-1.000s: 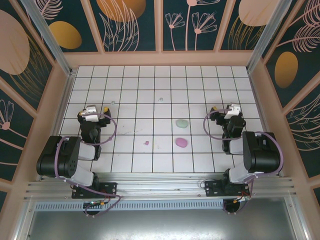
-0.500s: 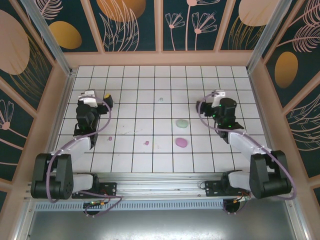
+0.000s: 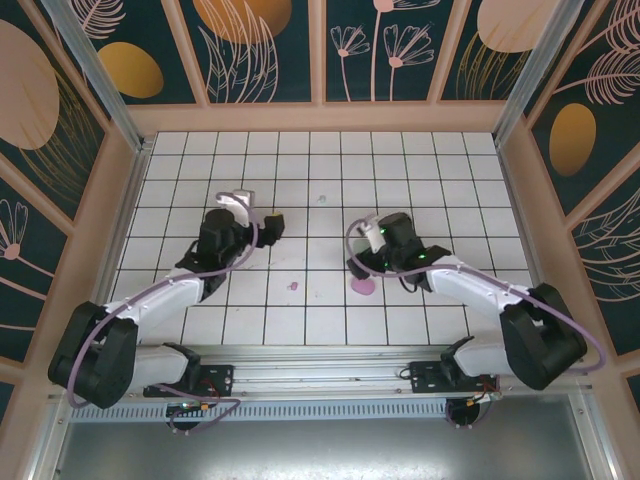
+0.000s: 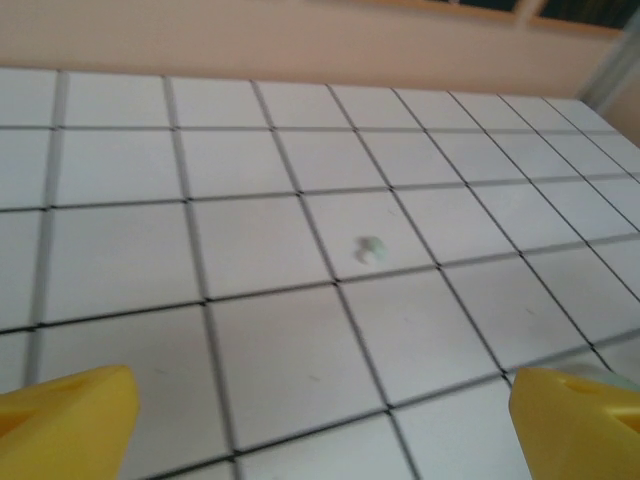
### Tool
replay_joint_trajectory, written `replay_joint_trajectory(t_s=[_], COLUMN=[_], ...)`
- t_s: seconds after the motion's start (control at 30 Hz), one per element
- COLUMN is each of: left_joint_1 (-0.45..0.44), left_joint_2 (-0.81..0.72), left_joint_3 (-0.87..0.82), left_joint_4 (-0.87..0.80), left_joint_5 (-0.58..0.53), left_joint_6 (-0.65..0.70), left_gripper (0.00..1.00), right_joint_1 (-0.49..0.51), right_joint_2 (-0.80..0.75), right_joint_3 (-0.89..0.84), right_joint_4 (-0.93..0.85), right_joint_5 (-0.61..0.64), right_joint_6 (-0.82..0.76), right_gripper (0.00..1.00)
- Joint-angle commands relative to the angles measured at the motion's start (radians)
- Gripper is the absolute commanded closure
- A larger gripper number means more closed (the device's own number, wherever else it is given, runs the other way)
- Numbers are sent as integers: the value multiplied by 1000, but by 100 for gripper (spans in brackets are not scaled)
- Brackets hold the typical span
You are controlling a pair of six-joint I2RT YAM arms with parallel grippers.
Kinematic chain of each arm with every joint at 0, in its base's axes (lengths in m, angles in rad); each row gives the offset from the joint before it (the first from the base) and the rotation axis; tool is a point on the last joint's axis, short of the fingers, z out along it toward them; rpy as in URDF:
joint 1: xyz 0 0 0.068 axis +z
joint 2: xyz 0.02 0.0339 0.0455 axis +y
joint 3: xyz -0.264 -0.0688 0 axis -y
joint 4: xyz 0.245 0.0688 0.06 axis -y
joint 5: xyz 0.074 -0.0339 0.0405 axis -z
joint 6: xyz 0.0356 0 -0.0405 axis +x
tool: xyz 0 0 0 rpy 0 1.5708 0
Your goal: Insert the wireless bluetooth earbuds into the charging case
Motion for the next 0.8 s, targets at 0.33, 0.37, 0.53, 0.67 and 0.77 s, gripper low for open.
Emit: replay_joint_trajectory(t_s=[0.33,0.37,0.53,0.67,0.77], left_joint_1=[-211,-211,-211,-212,-212], left_joint_2=[86,79,24,-2,-12], left_joint_3=[-27,-29,-79,-105,-107], left_joint_4=[67,64,81,77,57], left_joint_5=[-66,-60,-54,-37,-16], left_joint_6=[-53,-44,-30,-32,-26], left_gripper=[7,8,8,7,7], right_joint_1=[55,55,80,86,85], right_joint_2=[-75,-67,-39,-5,40], right_joint_3=[-77,-73,-81,-83,-74], right_joint_4=[-114,-131,-161,-161,-169], right_joint_5=[19,28,33,30,50], right_joint_6=[-120,-127,-167,-177,-186], right_gripper=[10,10,10,9,9])
